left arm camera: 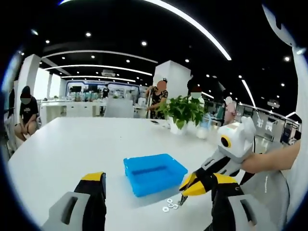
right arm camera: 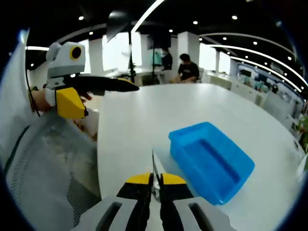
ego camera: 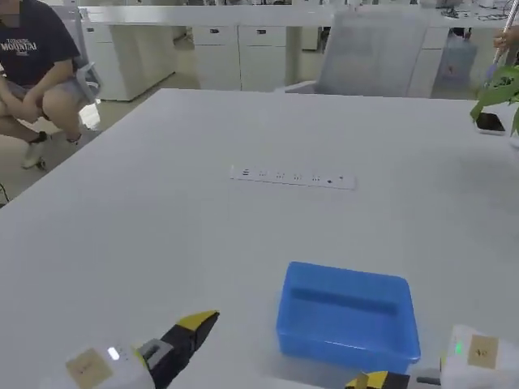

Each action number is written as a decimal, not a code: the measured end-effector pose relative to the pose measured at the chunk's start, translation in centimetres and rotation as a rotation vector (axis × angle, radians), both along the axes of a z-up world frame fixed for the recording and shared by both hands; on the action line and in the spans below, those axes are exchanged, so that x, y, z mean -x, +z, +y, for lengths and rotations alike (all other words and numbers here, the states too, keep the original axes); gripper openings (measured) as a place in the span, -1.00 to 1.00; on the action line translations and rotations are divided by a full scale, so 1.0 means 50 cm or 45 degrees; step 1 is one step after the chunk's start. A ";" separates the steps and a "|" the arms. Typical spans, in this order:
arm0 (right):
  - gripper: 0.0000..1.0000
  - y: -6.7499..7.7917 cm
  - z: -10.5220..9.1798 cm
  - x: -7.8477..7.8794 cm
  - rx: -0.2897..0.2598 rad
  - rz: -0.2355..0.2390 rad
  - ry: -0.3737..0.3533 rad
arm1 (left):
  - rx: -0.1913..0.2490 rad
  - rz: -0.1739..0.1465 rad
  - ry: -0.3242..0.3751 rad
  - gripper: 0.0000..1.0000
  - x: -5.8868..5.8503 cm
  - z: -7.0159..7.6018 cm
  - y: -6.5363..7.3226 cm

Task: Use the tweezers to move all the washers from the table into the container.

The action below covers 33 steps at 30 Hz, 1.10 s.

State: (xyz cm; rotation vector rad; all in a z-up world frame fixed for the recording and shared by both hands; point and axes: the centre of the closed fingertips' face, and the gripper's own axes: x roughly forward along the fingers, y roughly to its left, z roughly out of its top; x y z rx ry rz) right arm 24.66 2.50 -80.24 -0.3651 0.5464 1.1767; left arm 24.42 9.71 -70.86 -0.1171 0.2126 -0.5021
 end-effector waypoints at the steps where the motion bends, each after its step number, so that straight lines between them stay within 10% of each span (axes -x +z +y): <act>1: -0.95 0.000 0.000 0.000 0.002 -0.011 -0.006 | 0.021 -0.031 0.021 0.98 -0.004 0.005 0.009; 7: -0.95 0.002 -0.007 -0.016 -0.087 -0.042 -0.107 | 0.092 -0.162 0.102 0.98 -0.008 0.032 0.049; 14: -0.95 0.004 -0.003 -0.022 -0.132 -0.045 -0.110 | -0.017 -0.144 0.108 0.98 -0.013 0.027 0.033; 18: -0.95 0.005 -0.006 -0.018 -0.113 -0.066 -0.075 | 0.112 -0.273 0.088 0.98 -0.007 0.022 0.083; 22: -0.95 0.005 -0.020 -0.020 -0.092 -0.076 -0.032 | 0.026 -0.174 0.160 0.98 -0.017 0.039 0.050; 27: -0.95 0.006 -0.016 -0.011 -0.170 0.046 -0.046 | 0.093 -0.218 0.152 0.98 -0.013 0.040 0.068; 33: -0.95 0.006 -0.024 -0.021 -0.140 0.015 -0.013 | 0.120 -0.221 0.191 0.98 -0.016 0.057 0.069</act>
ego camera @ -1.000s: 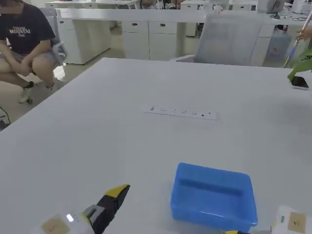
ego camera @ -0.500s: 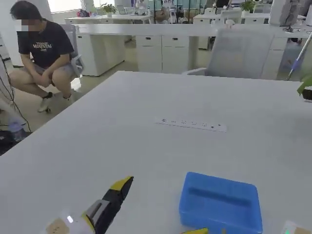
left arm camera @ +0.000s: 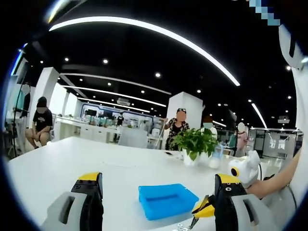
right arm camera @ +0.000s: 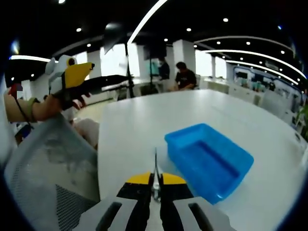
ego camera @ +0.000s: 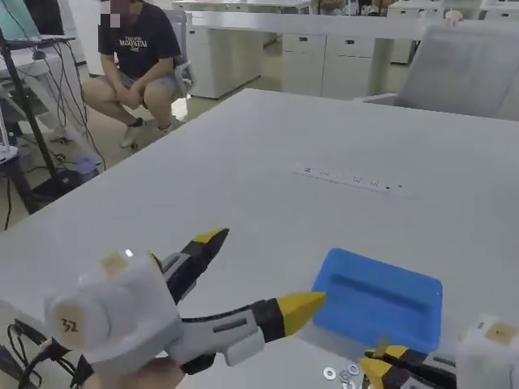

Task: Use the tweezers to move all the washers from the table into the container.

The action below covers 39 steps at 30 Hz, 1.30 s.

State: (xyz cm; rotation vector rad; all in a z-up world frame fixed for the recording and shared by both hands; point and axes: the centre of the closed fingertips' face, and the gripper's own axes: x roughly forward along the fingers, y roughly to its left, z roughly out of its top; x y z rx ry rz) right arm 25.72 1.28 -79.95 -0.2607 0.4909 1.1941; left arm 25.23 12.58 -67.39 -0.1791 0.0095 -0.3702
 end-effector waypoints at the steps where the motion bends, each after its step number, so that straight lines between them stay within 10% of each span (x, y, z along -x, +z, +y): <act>1: -0.95 0.000 -0.001 0.000 0.002 0.002 0.006 | 0.005 0.016 0.000 0.98 -0.001 0.001 -0.004; 15: -0.96 0.008 -0.002 0.010 0.036 -0.023 0.092 | -0.012 0.081 0.013 0.98 0.000 0.004 -0.023; 24: -0.96 0.072 -0.017 0.002 -0.012 -0.031 0.067 | -0.027 0.120 0.004 0.98 0.001 -0.002 -0.036; 39: -0.96 0.191 -0.013 -0.132 -0.100 -0.087 -0.043 | -0.091 0.138 0.047 0.95 -0.005 0.018 -0.050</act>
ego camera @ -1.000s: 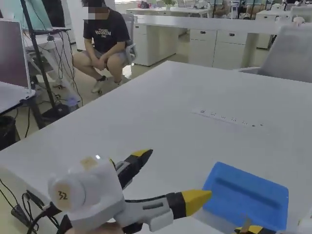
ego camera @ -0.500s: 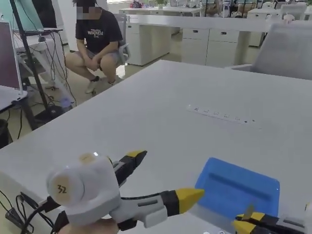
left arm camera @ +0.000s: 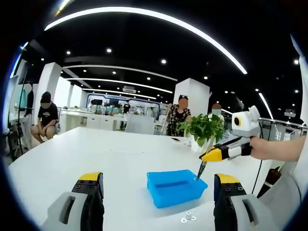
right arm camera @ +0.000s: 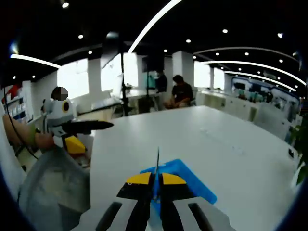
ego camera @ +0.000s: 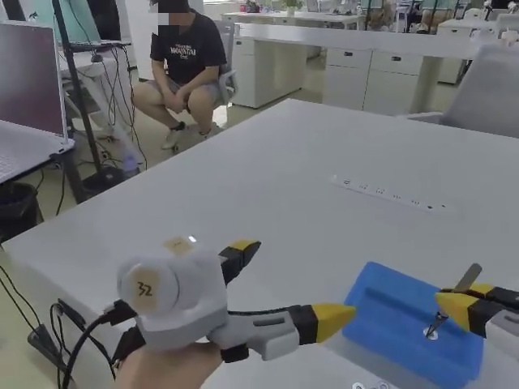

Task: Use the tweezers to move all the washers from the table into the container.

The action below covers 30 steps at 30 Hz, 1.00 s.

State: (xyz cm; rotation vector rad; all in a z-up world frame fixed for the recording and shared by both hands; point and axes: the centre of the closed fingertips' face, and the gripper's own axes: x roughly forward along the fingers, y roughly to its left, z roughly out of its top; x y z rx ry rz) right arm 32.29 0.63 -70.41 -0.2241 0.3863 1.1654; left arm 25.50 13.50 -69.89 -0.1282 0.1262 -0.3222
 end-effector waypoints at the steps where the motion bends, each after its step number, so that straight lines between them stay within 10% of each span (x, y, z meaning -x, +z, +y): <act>1: -0.95 0.005 0.003 -0.017 -0.011 0.013 -0.015 | -0.009 0.001 0.003 0.94 0.000 0.002 -0.001; 11: -0.95 -0.017 0.005 -0.100 -0.019 0.211 -0.167 | -0.032 0.047 0.006 0.91 0.000 0.002 -0.015; 16: -0.95 -0.025 0.002 -0.148 -0.024 0.214 -0.207 | -0.028 0.054 0.004 0.89 0.001 0.002 -0.016; 30: -0.95 -0.124 -0.041 -0.110 0.056 0.138 -0.271 | -0.041 0.054 0.014 0.86 0.002 0.007 -0.015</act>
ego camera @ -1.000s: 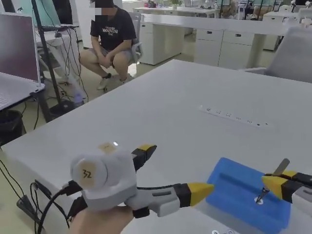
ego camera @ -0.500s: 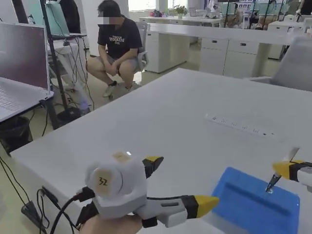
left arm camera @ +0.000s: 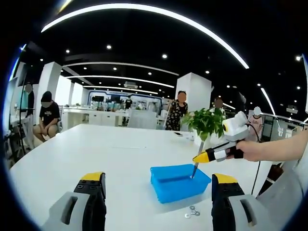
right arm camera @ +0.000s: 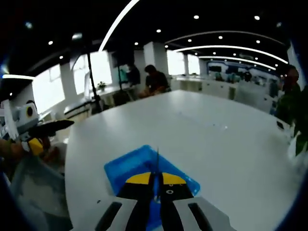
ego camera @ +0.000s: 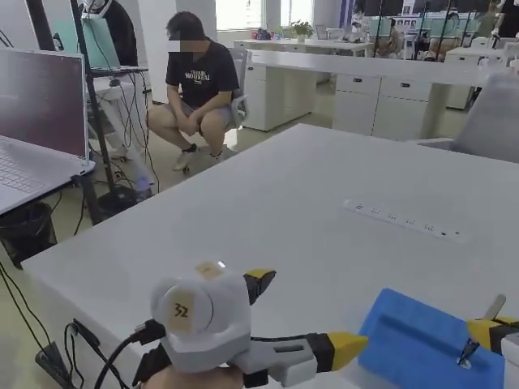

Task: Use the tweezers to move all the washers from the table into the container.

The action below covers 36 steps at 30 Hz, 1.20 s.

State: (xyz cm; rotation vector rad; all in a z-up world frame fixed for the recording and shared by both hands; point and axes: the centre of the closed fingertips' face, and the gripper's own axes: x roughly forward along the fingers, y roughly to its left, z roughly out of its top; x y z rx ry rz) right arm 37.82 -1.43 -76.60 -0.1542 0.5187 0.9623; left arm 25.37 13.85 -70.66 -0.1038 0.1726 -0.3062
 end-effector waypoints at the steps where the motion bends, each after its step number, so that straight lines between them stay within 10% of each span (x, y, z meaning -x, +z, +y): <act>1: -0.95 -0.006 -0.001 0.000 0.009 0.000 -0.002 | -0.002 -0.002 0.001 0.85 0.000 0.001 0.000; 23: -0.95 -0.054 -0.017 -0.008 0.052 -0.025 0.002 | -0.007 0.033 -0.023 0.82 -0.003 -0.001 -0.013; 36: -0.94 0.010 0.009 0.016 -0.038 -0.068 0.049 | -0.013 0.023 -0.025 0.78 0.000 -0.003 -0.008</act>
